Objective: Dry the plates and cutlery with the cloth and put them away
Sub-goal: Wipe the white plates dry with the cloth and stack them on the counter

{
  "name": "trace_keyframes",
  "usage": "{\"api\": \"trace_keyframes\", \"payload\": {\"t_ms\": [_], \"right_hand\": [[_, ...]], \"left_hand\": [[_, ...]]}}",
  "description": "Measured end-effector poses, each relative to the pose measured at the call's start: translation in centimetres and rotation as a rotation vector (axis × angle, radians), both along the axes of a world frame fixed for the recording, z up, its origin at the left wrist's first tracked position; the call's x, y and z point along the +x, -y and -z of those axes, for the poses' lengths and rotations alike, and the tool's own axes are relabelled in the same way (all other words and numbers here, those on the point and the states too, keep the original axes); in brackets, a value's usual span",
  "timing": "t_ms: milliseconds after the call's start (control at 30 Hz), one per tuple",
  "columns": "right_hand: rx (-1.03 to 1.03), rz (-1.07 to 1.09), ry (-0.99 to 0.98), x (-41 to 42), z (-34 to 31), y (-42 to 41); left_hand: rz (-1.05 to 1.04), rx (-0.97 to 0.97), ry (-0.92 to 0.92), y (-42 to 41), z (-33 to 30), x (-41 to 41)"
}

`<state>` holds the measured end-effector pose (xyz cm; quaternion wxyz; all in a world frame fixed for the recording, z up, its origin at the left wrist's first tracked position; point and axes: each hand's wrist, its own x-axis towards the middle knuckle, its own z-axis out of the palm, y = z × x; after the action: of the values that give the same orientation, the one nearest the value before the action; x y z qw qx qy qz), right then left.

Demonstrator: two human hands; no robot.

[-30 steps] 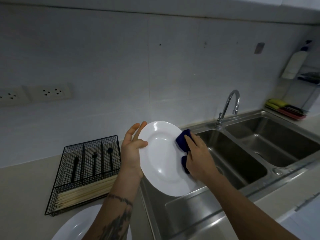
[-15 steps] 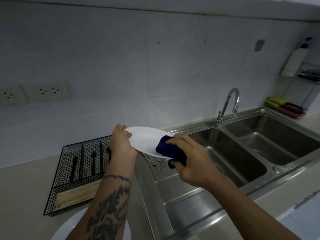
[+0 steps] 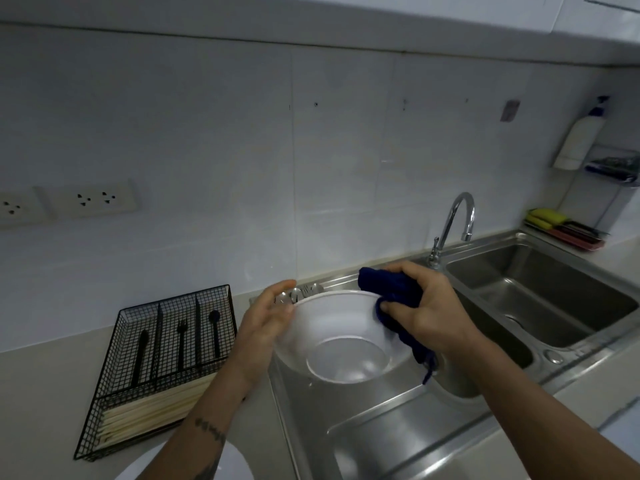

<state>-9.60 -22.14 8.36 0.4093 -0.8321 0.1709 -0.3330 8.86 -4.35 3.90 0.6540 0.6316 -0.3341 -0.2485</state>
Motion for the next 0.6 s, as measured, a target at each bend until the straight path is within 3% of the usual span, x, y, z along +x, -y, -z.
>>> {"api": "trace_keyframes", "payload": {"t_ms": [133,300,500,600], "right_hand": [[0.023,0.099,-0.005,-0.3,0.8,0.9],[-0.249,0.321,-0.047,0.7,3.0,-1.4],[-0.502,0.103,-0.07,1.7,5.4,-5.0],[-0.363,0.154,-0.025,1.4,6.9,-4.2]], "left_hand": [[-0.023,0.0,0.022,1.0,0.1,-2.3],[-0.098,-0.044,0.003,2.6,-0.7,-3.7],[-0.104,-0.088,-0.111,3.1,-1.1,-3.6],[-0.146,-0.112,-0.176,2.8,-1.1,-3.1]]}}
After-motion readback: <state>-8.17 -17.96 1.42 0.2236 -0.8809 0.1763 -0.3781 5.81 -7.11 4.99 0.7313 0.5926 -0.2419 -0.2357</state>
